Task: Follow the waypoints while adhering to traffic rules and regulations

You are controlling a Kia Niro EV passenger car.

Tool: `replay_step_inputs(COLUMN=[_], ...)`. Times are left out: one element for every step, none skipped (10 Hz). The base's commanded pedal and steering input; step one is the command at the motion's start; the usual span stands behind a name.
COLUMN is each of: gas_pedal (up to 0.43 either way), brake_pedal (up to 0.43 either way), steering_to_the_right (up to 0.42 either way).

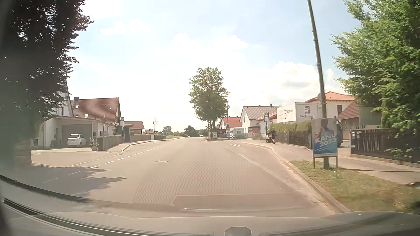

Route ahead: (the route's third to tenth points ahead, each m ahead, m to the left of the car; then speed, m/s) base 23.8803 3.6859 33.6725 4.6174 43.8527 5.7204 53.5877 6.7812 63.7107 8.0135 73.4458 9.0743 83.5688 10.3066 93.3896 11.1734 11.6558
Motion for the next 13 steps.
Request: replay_step_inputs(gas_pedal=[0.157, 0.157, 0.157, 0.157, 0.157, 0.169, 0.169, 0.169, 0.169, 0.169, 0.169, 0.169, 0.169], brake_pedal=[0.0, 0.0, 0.0, 0.0, 0.0, 0.0, 0.0, 0.0, 0.0, 0.0, 0.0, 0.0, 0.0], steering_to_the_right=[-0.021, -0.021, -0.021, -0.02, -0.02, -0.021, -0.024, -0.025, -0.024, -0.022, -0.021, -0.018, -0.016])
